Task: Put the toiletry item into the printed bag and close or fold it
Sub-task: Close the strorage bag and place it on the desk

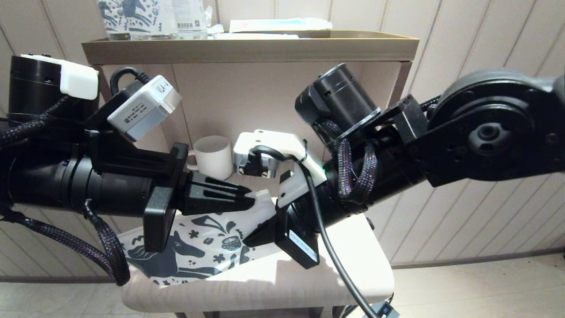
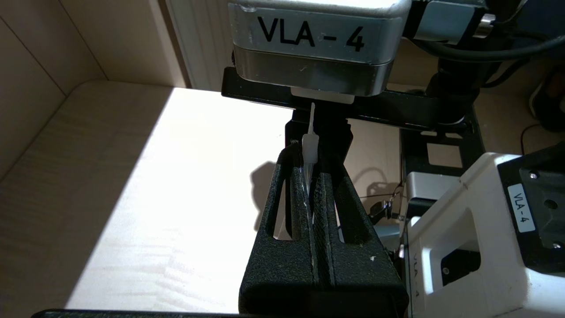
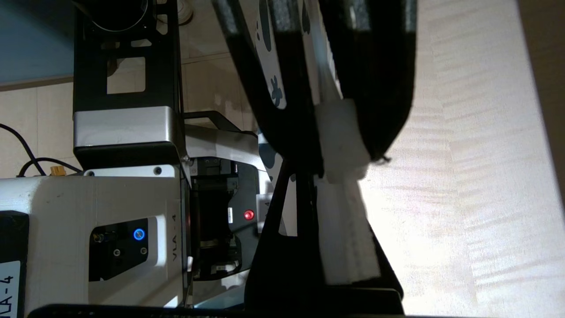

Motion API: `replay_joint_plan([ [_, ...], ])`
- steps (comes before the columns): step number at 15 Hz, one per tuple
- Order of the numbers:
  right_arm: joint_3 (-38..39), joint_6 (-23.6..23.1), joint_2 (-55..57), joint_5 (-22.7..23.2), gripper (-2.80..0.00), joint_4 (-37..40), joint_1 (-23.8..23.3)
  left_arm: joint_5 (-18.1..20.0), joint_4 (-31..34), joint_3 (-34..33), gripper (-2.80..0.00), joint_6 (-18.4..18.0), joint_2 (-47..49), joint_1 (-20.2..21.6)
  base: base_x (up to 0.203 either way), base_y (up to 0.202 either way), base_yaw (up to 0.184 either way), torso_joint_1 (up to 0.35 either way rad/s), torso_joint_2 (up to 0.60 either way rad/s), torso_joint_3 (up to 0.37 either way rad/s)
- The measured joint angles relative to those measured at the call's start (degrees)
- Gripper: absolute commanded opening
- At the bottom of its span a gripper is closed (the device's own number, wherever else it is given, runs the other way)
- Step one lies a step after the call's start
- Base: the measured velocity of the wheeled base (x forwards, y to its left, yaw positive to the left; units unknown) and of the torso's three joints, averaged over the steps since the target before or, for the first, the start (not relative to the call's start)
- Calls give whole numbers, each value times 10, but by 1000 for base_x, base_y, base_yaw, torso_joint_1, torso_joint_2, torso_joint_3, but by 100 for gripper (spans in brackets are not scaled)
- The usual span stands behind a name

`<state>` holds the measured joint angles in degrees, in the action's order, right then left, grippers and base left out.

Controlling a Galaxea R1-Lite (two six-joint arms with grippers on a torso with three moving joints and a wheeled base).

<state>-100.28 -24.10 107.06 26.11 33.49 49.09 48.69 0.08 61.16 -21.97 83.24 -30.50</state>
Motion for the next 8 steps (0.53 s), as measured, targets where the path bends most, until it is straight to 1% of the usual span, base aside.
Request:
replay_joint_plan([
  [5, 6, 0, -4, -3, -280, 1, 0, -1, 0, -3, -280, -2, 0, 0, 0, 0, 0, 0, 0, 0],
  [8, 16, 0, -24, -2, -280, 1, -13, -1, 0, -6, -280, -5, 1, 0, 0, 0, 0, 0, 0, 0],
])
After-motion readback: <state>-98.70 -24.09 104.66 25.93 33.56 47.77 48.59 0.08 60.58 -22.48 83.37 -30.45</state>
